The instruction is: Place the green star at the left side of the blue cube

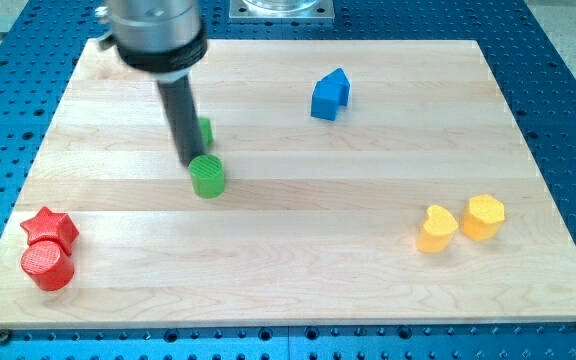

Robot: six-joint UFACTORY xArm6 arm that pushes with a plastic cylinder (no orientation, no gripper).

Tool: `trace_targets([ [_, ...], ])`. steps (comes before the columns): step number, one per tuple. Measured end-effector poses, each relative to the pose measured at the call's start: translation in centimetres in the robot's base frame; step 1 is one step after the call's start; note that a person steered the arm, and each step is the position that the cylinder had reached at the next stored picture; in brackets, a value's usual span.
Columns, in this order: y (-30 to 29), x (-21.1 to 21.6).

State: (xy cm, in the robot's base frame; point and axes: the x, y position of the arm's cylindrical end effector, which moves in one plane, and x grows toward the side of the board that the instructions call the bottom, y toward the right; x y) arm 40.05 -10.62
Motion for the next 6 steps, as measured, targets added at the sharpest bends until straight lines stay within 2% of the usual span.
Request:
trace_targets([
  [1, -2.2, -3.2],
  [2, -5.9, -2.0],
  [3, -5.5, -7.0],
  [4, 5.3, -7.4],
  [6, 7.2, 1.1],
])
